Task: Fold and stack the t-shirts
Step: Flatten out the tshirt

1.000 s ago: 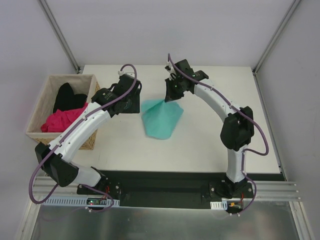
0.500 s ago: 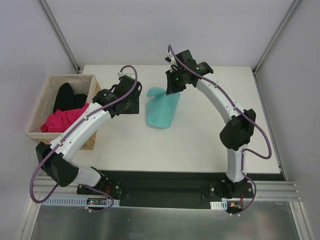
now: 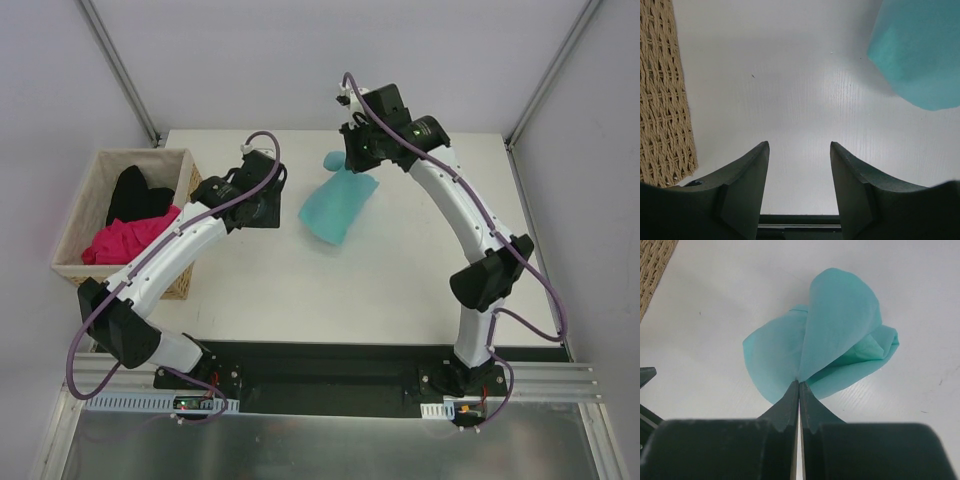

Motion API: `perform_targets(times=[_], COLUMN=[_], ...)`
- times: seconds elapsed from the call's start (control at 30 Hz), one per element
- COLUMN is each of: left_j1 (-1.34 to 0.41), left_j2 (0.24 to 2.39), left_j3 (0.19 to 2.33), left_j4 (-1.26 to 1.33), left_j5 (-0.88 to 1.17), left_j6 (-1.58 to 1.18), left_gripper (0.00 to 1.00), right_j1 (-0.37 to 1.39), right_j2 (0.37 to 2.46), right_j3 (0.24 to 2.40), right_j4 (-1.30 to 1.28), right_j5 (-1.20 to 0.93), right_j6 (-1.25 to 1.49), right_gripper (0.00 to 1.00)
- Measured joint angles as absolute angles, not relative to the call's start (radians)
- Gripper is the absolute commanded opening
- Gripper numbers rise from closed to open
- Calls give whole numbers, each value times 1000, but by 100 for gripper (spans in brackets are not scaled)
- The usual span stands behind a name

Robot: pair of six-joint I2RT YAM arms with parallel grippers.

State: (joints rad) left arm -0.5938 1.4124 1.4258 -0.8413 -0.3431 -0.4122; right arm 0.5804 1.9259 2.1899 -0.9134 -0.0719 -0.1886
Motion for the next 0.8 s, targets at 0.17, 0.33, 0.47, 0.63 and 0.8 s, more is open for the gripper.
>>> perform_targets(times=[0.17, 0.33, 0.47, 0.63, 0.8], left_j1=[-594, -594, -594, -594, -594], left_j2=[1428, 1438, 1456, 1476, 1489], left_j3=[1426, 1426, 1436, 1455, 1468], left_j4=[-832, -823, -823, -818, -816], left_j5=[-334, -315, -307, -295, -293], left_j6=[-406, -402, -399, -396, -392], left_gripper=[52, 52, 52, 52, 52], right_j1=[590, 590, 590, 599, 638], right_j2=[1877, 1840, 1811, 1776, 1744], right_j3=[2203, 2243, 2275, 2289, 2297], right_j4=[-915, -908, -891, -868, -857], right_j5=[-4, 27, 31, 31, 30], right_j6=[-241, -277, -295, -315, -331], right_gripper=[1, 1, 1, 1, 1])
